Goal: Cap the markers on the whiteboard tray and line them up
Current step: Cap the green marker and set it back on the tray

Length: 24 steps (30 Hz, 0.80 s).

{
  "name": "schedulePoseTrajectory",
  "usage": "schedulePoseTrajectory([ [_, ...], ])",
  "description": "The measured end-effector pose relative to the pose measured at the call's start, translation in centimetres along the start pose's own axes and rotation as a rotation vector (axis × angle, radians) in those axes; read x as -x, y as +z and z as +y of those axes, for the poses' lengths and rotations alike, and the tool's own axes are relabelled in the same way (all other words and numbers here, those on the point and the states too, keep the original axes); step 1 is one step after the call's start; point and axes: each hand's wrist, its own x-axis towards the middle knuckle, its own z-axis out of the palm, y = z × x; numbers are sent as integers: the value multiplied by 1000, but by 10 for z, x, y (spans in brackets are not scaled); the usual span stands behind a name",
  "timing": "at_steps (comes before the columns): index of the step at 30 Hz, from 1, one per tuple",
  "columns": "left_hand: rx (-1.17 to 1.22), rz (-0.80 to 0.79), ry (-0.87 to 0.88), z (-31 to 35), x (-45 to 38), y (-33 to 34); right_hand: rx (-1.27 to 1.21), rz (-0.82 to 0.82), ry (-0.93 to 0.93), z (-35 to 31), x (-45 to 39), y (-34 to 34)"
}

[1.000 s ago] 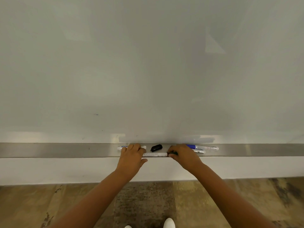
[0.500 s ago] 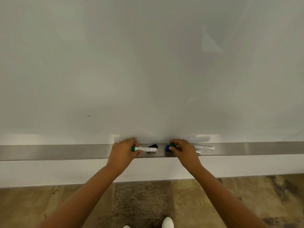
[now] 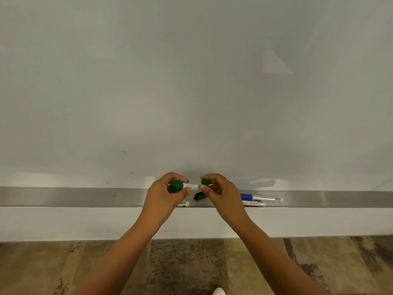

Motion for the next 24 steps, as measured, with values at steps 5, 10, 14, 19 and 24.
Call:
schedulePoseTrajectory([
  [5, 46, 114, 122, 4, 4, -3, -205, -55, 88, -12, 7, 4],
  [10, -76, -24, 163, -1, 13, 1, -543, -2, 140, -35, 4, -7],
  [14, -137, -137, 226, 1, 20, 2, -616, -11, 109, -47, 3, -12],
  [19, -167, -177, 235, 7, 24, 3, -575, -66, 18, -59, 5, -8],
  [24, -107, -212, 165, 10, 26, -3, -224, -99, -109, -63, 11, 3],
])
